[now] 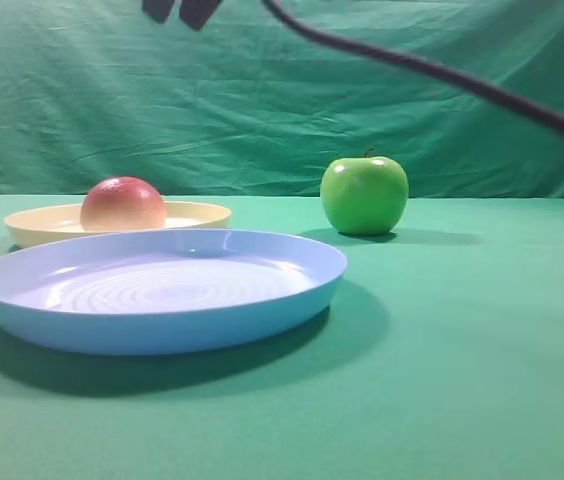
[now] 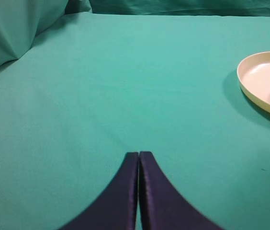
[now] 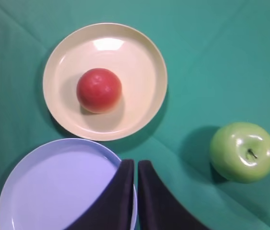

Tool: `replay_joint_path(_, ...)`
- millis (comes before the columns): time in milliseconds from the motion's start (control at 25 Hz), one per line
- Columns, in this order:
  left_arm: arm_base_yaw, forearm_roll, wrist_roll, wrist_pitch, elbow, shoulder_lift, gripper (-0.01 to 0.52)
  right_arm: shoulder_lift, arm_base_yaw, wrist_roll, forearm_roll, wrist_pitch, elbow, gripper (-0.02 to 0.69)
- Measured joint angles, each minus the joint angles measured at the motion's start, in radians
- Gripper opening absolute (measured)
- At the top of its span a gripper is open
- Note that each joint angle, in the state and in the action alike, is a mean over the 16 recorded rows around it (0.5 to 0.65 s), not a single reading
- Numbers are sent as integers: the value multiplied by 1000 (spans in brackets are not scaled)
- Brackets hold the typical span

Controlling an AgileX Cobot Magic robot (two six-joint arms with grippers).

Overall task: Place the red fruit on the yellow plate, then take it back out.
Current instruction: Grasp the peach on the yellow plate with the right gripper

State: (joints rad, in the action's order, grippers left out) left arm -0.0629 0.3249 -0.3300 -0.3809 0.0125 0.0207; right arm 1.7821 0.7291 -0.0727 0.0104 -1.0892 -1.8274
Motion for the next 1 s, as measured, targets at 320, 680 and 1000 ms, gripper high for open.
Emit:
replay_joint_path(320, 0, 0, 0, 0, 0, 0, 0, -226, -2, 133, 100, -8, 146, 0)
replay_joint_path(680, 0, 0, 0, 0, 0, 0, 0, -480, -3, 224, 182, 17, 370, 0)
replay_joint_path(1000, 0, 0, 0, 0, 0, 0, 0, -674, -5, 294, 283, -59, 457, 0)
